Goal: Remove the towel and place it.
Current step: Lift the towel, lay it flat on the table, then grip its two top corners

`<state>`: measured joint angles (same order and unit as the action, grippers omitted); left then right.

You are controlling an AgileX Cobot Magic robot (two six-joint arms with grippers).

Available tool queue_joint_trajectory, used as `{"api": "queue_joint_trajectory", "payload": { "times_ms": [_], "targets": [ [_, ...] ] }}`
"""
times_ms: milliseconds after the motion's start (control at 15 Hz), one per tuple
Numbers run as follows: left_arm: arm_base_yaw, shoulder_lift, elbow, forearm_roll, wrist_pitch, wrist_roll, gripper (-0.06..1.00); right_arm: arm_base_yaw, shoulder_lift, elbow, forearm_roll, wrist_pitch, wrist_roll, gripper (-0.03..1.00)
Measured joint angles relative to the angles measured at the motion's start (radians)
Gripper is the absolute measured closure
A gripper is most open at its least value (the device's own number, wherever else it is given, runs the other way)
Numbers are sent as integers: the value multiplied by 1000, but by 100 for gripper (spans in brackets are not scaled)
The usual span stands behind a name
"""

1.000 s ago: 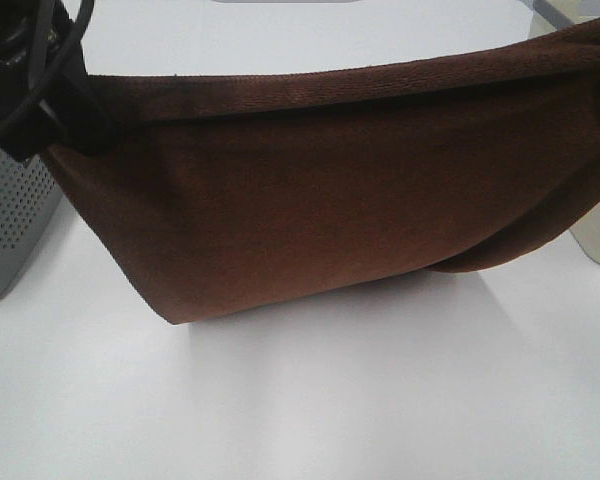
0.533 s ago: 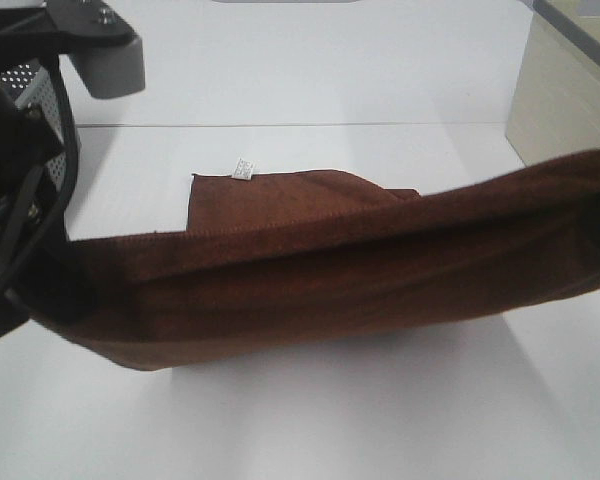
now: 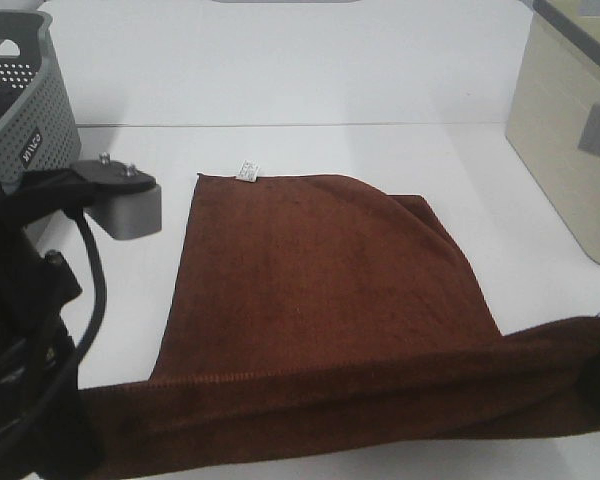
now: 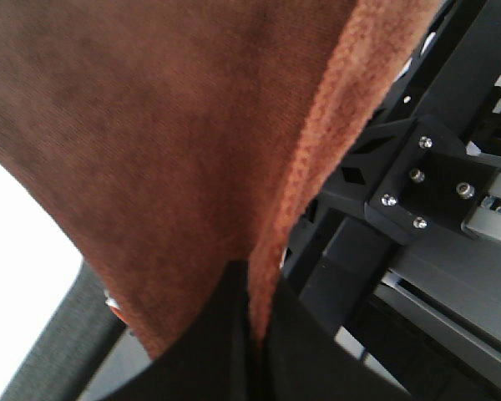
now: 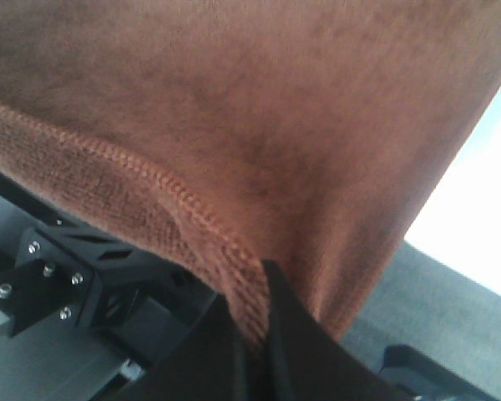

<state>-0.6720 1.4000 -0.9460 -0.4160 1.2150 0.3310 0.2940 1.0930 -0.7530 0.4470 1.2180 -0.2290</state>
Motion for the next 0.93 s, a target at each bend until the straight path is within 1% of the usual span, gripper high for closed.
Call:
{"api": "queue_joint_trajectory", "payload": {
  "times_ms": [133, 333, 467, 733, 933],
  "targets": [
    [-4, 65, 6, -10, 0, -7, 94, 0, 59, 23, 5, 0, 1, 96],
    [-53, 177, 6, -54, -1, -14, 94, 0, 154, 28, 6, 0, 1, 96],
    [-87, 246, 6, -72, -2, -25, 94, 0, 205, 58, 7, -2, -3, 96],
    [-93, 301, 6, -80, -29, -81, 94, 0, 228, 105, 30, -2, -30, 96],
    [-93, 307, 6, -104, -73, -94, 94, 0, 228, 106, 78, -3, -69, 96]
  ]
}}
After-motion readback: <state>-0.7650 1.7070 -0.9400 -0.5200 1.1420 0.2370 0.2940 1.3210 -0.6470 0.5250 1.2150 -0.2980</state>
